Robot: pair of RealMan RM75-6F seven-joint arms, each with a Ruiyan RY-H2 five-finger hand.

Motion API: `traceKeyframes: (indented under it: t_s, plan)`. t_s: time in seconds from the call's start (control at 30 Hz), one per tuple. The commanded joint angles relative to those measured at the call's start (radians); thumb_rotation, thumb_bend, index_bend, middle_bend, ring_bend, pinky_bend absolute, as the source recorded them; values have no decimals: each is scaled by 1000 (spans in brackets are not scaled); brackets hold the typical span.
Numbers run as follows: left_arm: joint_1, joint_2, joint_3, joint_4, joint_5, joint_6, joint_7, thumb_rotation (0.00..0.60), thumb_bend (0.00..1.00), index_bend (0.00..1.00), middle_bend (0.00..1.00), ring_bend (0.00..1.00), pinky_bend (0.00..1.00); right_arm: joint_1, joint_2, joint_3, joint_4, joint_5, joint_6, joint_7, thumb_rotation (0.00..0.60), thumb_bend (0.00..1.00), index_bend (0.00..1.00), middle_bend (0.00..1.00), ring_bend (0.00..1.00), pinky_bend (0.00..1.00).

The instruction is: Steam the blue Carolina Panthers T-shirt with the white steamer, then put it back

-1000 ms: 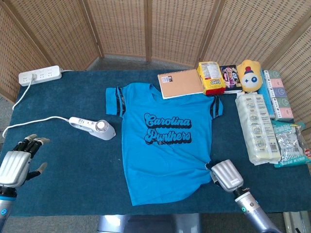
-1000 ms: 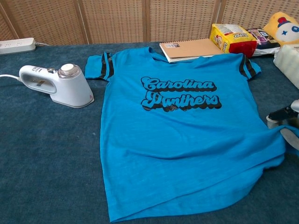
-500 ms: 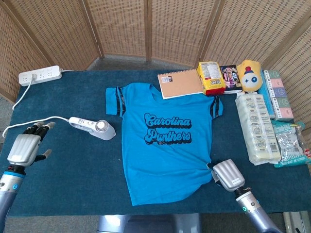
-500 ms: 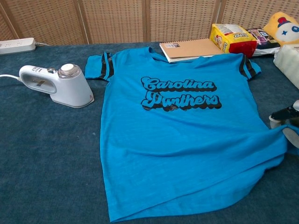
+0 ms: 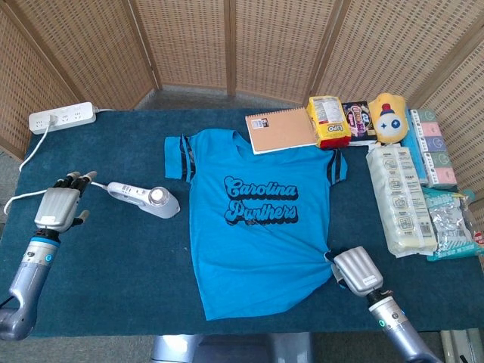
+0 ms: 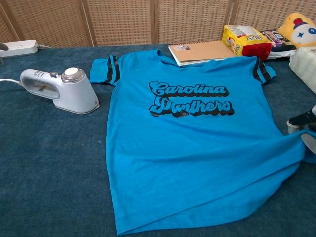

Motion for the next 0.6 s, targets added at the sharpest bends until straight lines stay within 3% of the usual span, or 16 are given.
traceKeyframes:
  t_s: [0.03,0.6]
  plan:
    - [-30,-51,-4,64,5,-8,-10,599,279,103,278,157,275,-1,0,0,2,1,0,2,600,696,551,554,610,759]
    - [-176,-259,-15,335,35,-74,-75,600,299,103,279,158,280,-10,17,11,0,26,4,-1,600,697,562,562,615,760]
